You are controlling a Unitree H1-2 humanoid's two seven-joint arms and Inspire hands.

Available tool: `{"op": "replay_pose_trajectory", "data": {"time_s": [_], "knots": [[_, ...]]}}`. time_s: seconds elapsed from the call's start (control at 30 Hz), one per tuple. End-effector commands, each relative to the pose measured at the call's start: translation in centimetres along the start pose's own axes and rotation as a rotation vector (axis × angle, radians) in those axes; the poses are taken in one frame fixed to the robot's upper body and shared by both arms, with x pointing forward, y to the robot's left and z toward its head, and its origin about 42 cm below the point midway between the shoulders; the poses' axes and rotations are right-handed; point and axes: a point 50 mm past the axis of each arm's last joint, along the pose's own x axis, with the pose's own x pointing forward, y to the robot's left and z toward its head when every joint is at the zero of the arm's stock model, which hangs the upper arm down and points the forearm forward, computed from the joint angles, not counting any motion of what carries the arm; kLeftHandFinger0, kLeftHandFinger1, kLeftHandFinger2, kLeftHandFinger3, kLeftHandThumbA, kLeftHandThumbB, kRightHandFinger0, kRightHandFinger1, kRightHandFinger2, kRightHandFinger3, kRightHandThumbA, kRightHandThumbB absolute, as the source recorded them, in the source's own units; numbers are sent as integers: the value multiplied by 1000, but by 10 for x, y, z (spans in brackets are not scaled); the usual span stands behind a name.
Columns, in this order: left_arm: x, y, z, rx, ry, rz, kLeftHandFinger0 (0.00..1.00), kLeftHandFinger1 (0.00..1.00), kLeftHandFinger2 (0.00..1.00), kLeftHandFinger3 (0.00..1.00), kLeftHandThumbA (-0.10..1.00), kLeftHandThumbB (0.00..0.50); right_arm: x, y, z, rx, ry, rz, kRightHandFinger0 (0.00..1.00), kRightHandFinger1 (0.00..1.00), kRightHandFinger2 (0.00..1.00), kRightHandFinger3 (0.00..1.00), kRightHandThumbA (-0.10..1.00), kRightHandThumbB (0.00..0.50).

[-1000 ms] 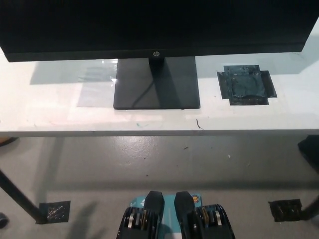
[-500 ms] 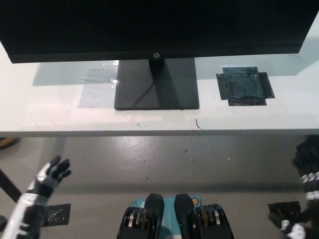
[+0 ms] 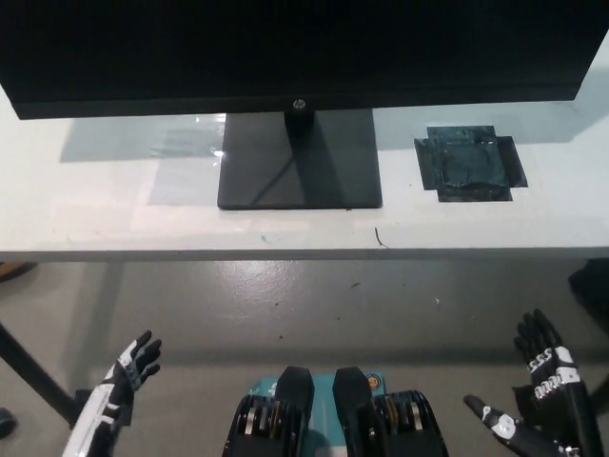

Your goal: The monitor is placed at the center of the table and the robot uses both its hand to grab the left and right sides of the monitor to tilt the angle of the monitor downwards

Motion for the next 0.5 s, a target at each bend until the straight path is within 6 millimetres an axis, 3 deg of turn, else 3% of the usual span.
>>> {"op": "replay_pose_trajectory", "data": {"time_s": [0.0,0.13,0.2,0.27,0.33,0.47], "knots": [[8,4,-2,63,-23,18,1000,1000,1000,1000,1000,278,5,-2,-10,-40,-18,-26,1000,1000,1000,1000,1000,197],[8,3,-9,54,1,17,1000,1000,1000,1000,1000,307,7,-1,-16,-33,2,-36,1000,1000,1000,1000,1000,192],[11,4,-11,37,6,14,1000,1000,1000,1000,1000,309,9,3,-20,-19,12,-43,1000,1000,1000,1000,1000,231],[12,3,-14,22,15,9,1000,1000,1000,1000,1000,319,10,4,-22,-14,18,-45,1000,1000,1000,1000,1000,232],[12,2,-15,23,19,5,1000,1000,1000,1000,1000,295,10,4,-24,-25,24,-47,1000,1000,1000,1000,1000,230],[12,1,-14,40,19,1,1000,1000,1000,1000,1000,296,11,3,-27,-21,34,-44,1000,1000,1000,1000,1000,219]]}}
